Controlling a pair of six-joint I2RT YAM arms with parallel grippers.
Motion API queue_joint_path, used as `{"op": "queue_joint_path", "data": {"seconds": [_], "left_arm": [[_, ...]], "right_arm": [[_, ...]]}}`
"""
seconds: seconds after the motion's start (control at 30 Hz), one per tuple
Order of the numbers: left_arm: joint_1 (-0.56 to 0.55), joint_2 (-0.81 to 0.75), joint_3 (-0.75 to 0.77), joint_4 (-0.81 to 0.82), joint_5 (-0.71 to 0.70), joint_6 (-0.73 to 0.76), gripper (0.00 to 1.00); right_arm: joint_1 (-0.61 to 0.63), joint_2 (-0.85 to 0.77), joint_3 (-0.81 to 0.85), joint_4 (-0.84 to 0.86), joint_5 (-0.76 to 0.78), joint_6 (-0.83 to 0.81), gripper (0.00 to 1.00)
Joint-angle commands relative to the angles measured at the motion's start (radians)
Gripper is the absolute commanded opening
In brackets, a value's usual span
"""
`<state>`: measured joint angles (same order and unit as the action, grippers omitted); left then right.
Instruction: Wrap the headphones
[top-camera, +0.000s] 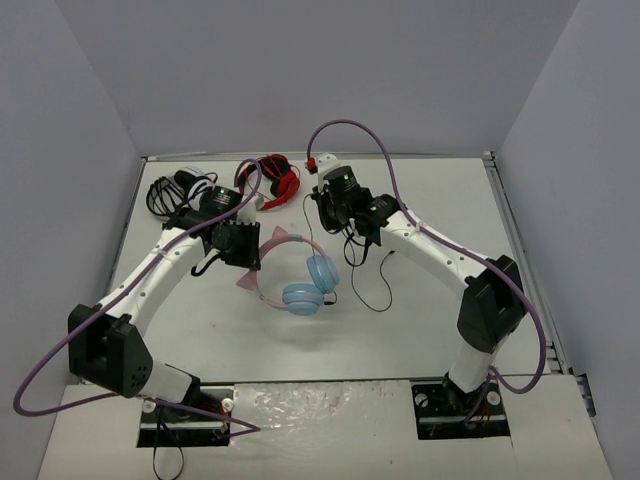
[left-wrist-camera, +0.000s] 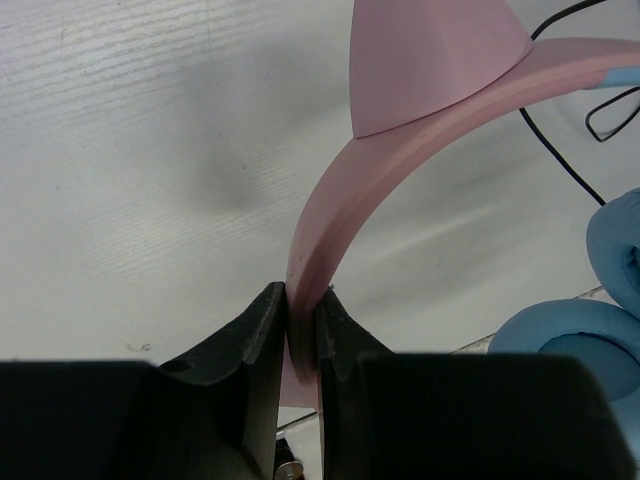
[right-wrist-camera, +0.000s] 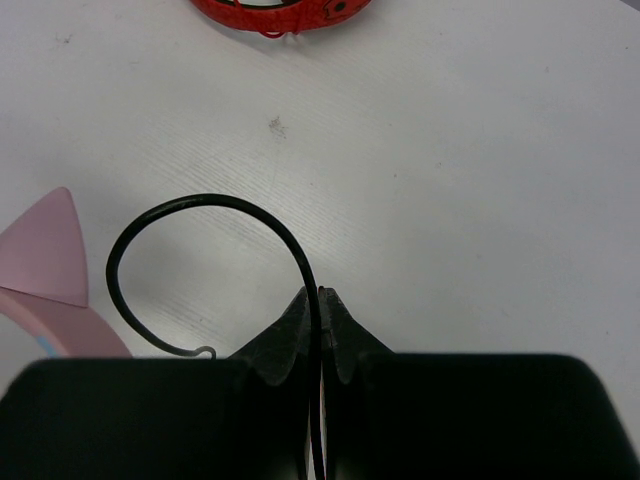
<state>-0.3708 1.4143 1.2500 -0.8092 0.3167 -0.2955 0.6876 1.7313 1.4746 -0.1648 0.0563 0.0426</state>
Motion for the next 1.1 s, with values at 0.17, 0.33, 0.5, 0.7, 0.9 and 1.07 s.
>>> {"op": "queue_joint_path", "data": {"seconds": [0.17,0.33,0.5,0.7,0.9,1.07], "left_arm": [[-0.040,0.039,0.120,0.058,0.002,-0.028,0.00],[-0.041,0.071,0.128,0.086,0.002,-0.048,0.00],[-0.042,0.116,0.155,0.085,-0.017,-0.062,0.00],[-0.041,0.166,0.177,0.088,-0.050,-0.090,0.00],[-0.040,0.199,0.192,0.109,-0.073,-0.134,0.00],[-0.039,0.222,0.210,0.138,-0.079,-0.176,0.00]], "right_arm": [[0.004,-0.058,0.055,-0.001,-0.018,-0.021,0.00],[0.010,-0.071,0.044,-0.007,-0.027,-0.020,0.00],[0.012,-0.085,0.044,-0.022,-0.029,-0.021,0.00],[0.016,-0.106,0.046,-0.039,-0.030,-0.021,0.00],[0.028,-0.126,0.042,-0.062,-0.035,-0.016,0.00],[0.042,-0.141,0.024,-0.071,-0.044,-0.005,0.00]]}}
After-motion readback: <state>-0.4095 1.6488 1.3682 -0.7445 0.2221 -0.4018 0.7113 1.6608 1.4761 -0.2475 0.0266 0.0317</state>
